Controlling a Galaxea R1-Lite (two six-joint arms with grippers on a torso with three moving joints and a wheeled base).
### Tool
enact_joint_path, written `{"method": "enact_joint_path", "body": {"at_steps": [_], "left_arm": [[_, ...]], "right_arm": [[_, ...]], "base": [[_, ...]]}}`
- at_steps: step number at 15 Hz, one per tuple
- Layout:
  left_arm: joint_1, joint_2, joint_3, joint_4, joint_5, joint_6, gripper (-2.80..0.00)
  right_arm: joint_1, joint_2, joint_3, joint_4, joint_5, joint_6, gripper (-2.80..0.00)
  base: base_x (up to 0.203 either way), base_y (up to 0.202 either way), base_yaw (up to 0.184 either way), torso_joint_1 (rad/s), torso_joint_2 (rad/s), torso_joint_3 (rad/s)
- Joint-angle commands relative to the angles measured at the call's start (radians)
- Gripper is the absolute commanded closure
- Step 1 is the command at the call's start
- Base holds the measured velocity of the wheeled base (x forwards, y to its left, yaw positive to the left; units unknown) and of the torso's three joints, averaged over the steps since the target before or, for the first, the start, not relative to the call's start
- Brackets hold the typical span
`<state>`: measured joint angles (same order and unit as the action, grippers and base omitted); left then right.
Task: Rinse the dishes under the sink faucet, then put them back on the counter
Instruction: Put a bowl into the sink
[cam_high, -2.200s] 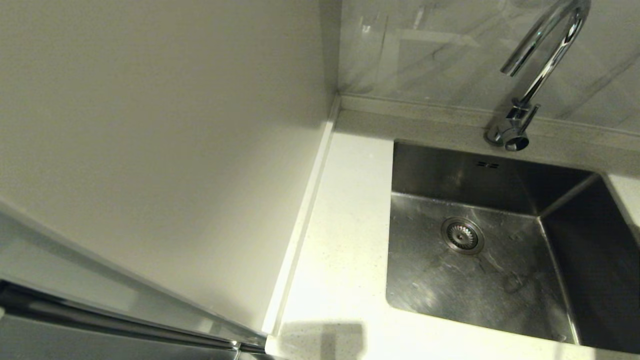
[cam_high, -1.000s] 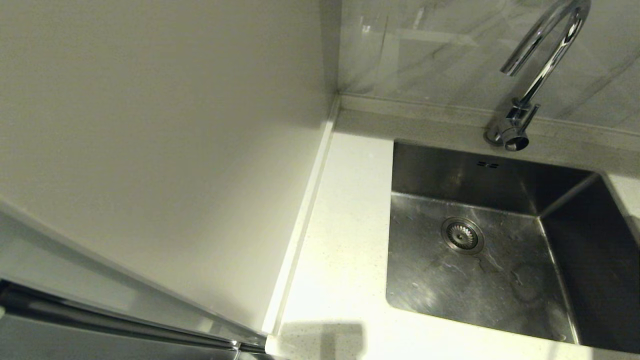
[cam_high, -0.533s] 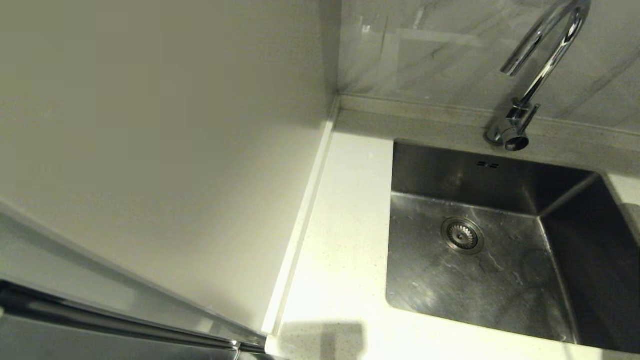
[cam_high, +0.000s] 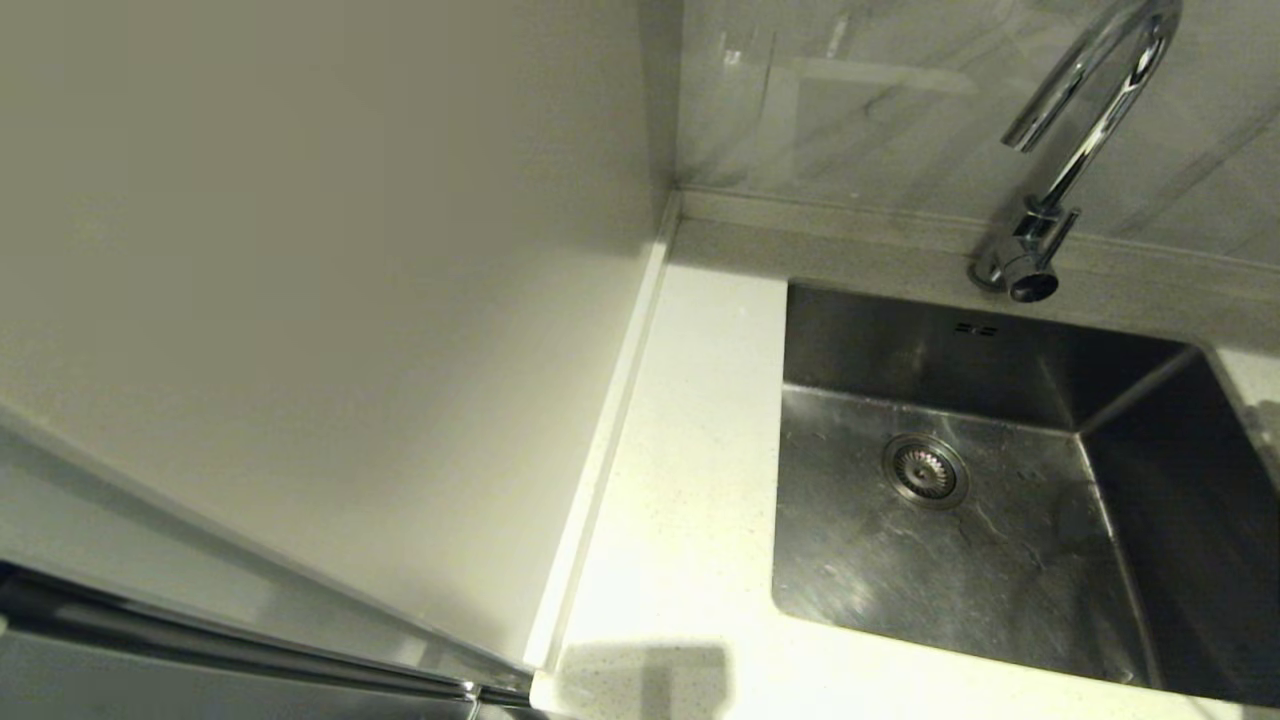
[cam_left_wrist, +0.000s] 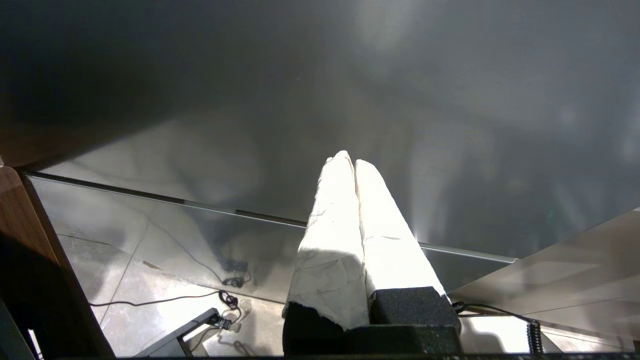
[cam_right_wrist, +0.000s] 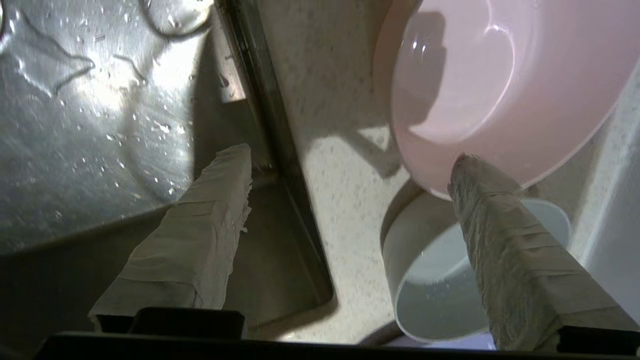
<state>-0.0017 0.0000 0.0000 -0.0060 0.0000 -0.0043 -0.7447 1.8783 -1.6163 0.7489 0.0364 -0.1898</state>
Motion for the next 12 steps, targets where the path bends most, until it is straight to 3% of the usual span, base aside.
{"method": "enact_joint_path", "body": {"at_steps": [1,8,9,12], "left_arm": [[0.0,0.0,0.002,-0.001,0.0,0.0,0.0],[0.0,0.0,0.003,-0.002,0.0,0.0,0.0],[0.0,0.0,0.003,-0.002,0.0,0.0,0.0],[0.0,0.0,0.003,-0.001,0.0,0.0,0.0]], "right_arm": [[-0.001,0.047,-0.029,0.005,0.002,0.006,-2.8],[-0.001,0.122,-0.104,0.006,0.0,0.035,-2.8],[-0.002,0.131,-0.108,0.006,-0.002,0.035,0.0],[-0.004,0.139,-0.115,0.006,-0.004,0.035,0.0]], "base": [[0.0,0.0,0.0,0.0,0.0,0.0],[0.0,0.0,0.0,0.0,0.0,0.0],[0.0,0.0,0.0,0.0,0.0,0.0],[0.0,0.0,0.0,0.0,0.0,0.0]]}}
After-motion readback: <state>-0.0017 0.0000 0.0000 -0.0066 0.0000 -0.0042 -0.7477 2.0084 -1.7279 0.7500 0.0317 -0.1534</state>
